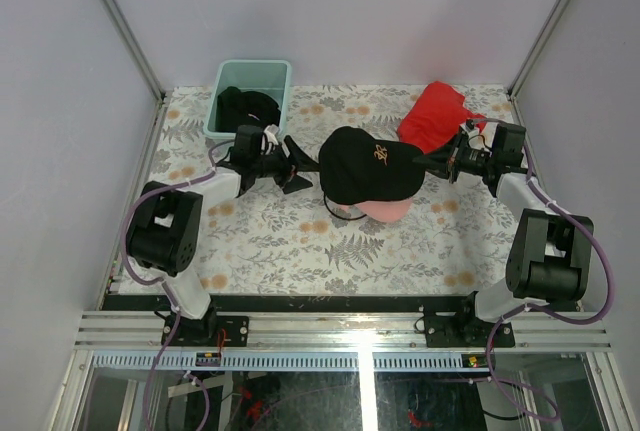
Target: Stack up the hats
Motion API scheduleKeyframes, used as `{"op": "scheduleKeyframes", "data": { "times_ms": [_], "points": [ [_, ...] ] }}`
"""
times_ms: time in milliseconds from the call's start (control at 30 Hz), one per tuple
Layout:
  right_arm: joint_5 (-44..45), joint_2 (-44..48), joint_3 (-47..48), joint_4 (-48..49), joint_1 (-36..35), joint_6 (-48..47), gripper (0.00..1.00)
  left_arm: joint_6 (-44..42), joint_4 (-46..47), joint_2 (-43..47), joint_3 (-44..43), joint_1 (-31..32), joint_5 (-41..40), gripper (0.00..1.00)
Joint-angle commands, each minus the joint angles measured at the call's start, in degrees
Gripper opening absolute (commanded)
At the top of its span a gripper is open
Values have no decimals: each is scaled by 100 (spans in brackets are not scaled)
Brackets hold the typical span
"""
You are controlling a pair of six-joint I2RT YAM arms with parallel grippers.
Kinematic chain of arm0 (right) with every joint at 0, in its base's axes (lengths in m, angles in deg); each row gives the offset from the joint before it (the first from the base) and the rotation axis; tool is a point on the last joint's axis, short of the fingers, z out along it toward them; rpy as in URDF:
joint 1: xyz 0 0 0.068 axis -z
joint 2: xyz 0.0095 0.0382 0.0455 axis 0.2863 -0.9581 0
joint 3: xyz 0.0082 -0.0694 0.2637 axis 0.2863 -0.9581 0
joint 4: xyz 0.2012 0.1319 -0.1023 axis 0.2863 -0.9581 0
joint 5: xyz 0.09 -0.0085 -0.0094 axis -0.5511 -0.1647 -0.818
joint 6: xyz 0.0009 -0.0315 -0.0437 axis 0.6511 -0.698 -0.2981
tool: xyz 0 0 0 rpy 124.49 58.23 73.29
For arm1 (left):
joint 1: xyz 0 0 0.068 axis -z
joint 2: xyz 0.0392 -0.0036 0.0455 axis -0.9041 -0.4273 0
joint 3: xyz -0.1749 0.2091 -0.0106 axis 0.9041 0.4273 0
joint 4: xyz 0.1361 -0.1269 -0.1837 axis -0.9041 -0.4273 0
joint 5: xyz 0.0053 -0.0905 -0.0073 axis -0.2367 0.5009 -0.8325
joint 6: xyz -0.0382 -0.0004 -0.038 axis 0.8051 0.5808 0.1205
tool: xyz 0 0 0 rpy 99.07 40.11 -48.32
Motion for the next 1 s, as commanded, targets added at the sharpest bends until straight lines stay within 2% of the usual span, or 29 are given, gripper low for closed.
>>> {"op": "scheduleKeyframes", "data": {
  "times_ms": [0, 300, 467, 567, 700, 833, 900, 967],
  "points": [
    [191, -36, 14, 29, -56, 77, 0, -618, -564, -358, -316, 42, -301, 64],
    [194, -89, -227, 180, -55, 81, 0, -1045, -994, -1215, -855, 54, -375, 61],
    [371, -158, -300, -464, -56, -543, 0, -1201, -1206, -1339, -965, 48, -382, 61],
    [434, -239, -531, -472, -55, -717, 0, -1221, -1231, -1281, -913, 48, -381, 61],
    [584, -335, -786, -499, -55, -961, 9, -1237, -1255, -1249, -877, 42, -373, 61],
    [849, -486, -749, -1138, -56, -1541, 25, -1272, -1328, -1185, -830, 42, -378, 61],
    [986, -572, -694, -1527, -55, -1833, 26, -1282, -1351, -1120, -765, 46, -383, 61],
    [1058, -633, -696, -1758, -55, -2015, 19, -1291, -1354, -1052, -674, 45, -399, 61]
  ]
}}
